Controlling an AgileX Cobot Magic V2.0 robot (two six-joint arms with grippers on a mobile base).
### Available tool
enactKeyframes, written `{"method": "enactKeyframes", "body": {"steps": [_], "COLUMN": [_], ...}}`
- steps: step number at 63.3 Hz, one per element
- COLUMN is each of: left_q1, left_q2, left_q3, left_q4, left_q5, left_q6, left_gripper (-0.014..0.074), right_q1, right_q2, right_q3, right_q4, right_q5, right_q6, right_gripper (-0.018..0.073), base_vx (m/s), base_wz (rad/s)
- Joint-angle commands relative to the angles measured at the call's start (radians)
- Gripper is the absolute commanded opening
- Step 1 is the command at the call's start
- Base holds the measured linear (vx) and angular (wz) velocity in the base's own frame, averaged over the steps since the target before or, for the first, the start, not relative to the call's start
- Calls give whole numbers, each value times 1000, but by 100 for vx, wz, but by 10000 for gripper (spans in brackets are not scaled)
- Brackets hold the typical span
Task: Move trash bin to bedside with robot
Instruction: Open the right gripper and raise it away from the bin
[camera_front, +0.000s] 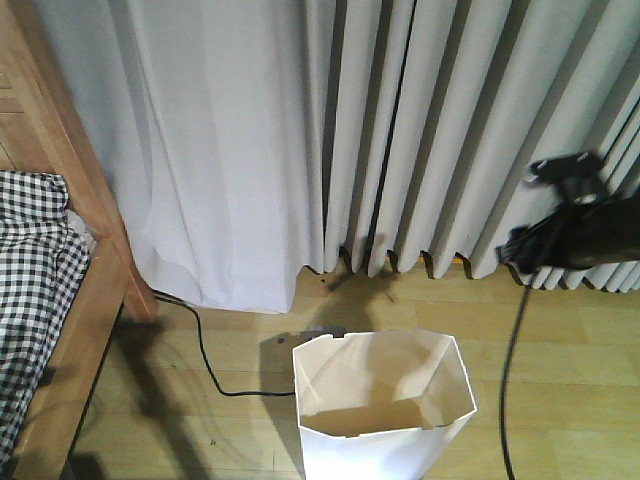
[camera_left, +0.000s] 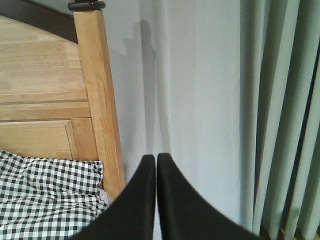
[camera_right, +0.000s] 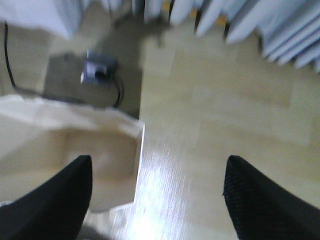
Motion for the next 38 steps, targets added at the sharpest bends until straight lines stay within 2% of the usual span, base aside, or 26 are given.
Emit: {"method": "enactKeyframes", "body": {"steps": [1,32,38], "left_q1": [-1,-1,-1], "left_q2": [-5,-5,-5], "left_q3": [-21,-21,-21], "left_q4": [-5,-5,-5], "left_q5": [-73,-73,-73], "left_q6": [-4,-4,-4], "left_gripper": [-6,-6,-6], "right_q1": [-6,-6,-6], "right_q2": [-165,-910,-1035], "right_q3": [22,319,335], "right_q4": [-9,21,62], "right_q5": [-25,-85,-89], "right_q6": [-7,3,3], "right_gripper": [529,529,529], "base_vx": [0,0,0], "base_wz": [0,0,0]}}
